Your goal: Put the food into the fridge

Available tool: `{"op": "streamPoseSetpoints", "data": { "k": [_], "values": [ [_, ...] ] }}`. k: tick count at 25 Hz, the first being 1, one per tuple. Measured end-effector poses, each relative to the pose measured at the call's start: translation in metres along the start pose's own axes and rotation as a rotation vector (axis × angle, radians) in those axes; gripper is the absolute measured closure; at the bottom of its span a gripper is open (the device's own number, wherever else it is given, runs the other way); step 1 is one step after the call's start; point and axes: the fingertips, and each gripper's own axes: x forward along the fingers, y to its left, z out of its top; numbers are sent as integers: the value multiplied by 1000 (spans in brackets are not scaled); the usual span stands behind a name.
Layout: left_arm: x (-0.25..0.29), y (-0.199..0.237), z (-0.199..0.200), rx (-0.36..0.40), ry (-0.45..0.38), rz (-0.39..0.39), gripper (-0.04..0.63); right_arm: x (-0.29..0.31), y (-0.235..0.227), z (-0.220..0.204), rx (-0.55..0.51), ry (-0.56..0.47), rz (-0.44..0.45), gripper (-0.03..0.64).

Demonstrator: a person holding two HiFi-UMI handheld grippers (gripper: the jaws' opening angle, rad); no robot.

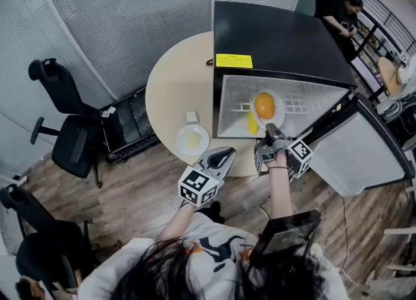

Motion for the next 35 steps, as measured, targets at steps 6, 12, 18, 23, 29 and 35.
{"op": "streamPoseSetpoints", "data": {
  "k": [6,12,18,23,29,35],
  "values": [
    [2,10,0,-10,7,7,583,21,12,8,18,-47,-7,575],
    [3,8,0,-12,11,-4,583,35,18,18,-44,-75,-19,575],
    [1,9,2,-7,5,-2,583,44,20,26,-188,-103,-46,553],
    [0,13,4,-12,-1,2,583,46,36,30,-394,-124,-94,421],
    [1,16,6,-12,-6,2,583,27,43,28,-573,-168,-158,388],
    [2,14,6,-13,-4,3,583,-1,37,19,-622,-157,-130,390]
  ]
}}
